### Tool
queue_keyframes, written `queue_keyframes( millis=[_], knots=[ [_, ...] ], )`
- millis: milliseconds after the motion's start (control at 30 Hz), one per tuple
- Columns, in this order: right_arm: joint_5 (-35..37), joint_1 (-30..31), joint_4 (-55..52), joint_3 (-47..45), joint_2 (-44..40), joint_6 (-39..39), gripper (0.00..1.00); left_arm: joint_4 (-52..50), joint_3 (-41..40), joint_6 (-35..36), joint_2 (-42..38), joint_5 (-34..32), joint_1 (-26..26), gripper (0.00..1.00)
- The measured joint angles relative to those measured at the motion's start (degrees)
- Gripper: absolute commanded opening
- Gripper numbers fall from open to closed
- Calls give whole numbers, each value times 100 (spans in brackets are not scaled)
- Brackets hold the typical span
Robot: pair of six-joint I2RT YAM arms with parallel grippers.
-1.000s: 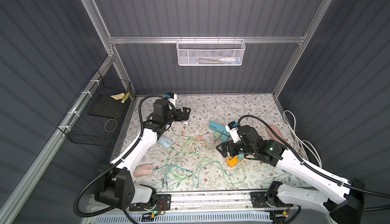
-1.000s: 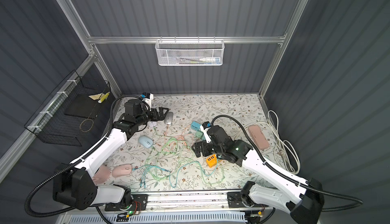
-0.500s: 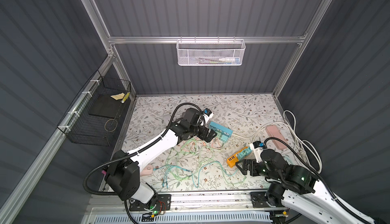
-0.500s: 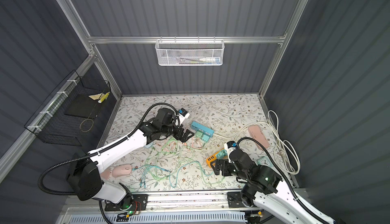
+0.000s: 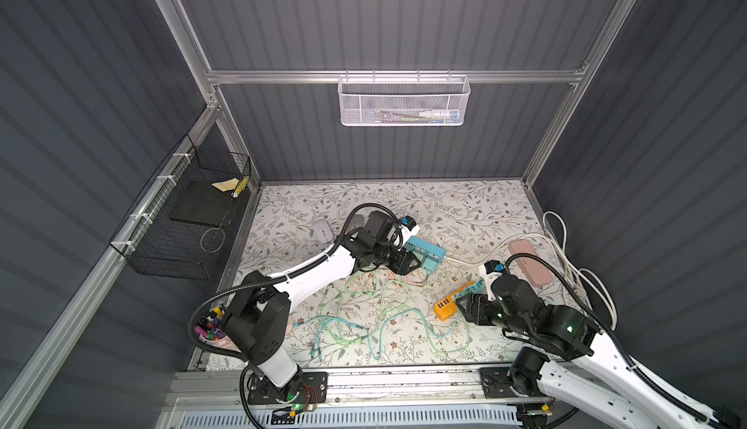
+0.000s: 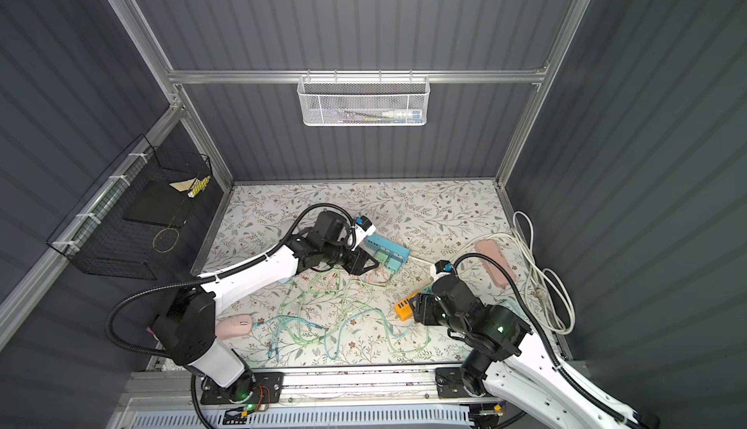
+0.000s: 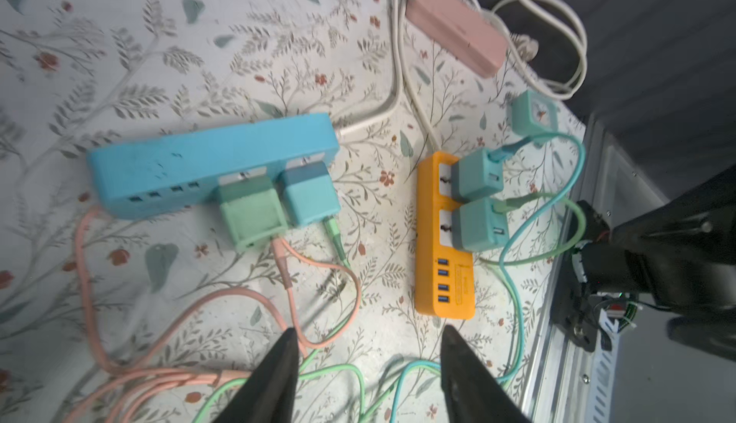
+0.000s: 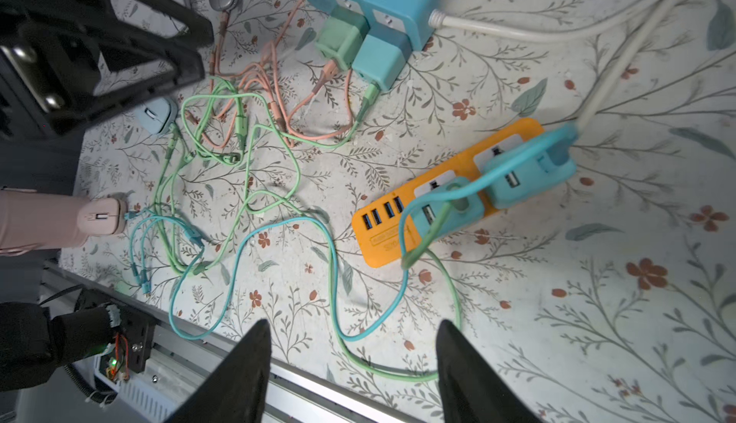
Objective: Unplug the wireless mouse
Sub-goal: Remove the plug from the socket.
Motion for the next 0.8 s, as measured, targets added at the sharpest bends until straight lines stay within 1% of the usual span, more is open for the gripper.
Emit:
queue_keyframes(
  millis=[133, 233, 267, 367, 500, 667, 700, 767, 800],
  knots=[
    [-525, -824, 177, -94, 24, -109, 54, -153, 48, -9, 258, -330, -466, 67],
    [-929, -1303, 247, -190, 61, -238, 53, -168, 160, -9, 446, -479, -748, 67],
    [-1003, -1379, 243, -192, 101, -282, 52, -168, 203, -7, 518, -525, -831, 67],
    [-1209, -1460, 260, -212, 221, -420, 53, -286, 409, -2, 820, -719, -1097, 65],
    [-1421, -1462, 426, -492, 225, -413, 53, -566, 745, 52, 1311, -1054, -1353, 63],
    [-1624, -1462, 601, -1073, -210, -177, 55, -813, 883, 111, 1648, -1268, -1513, 64],
    [-1655, -1462, 605, -1185, -330, -90, 59, -850, 894, 125, 1683, -1298, -1530, 64],
    [-1679, -1462, 597, -1290, -450, 61, 72, -885, 925, 129, 1729, -1305, -1543, 65],
    [-1676, -1462, 577, -1303, -461, 186, 92, -914, 970, 136, 1746, -1333, -1543, 65]
  ],
)
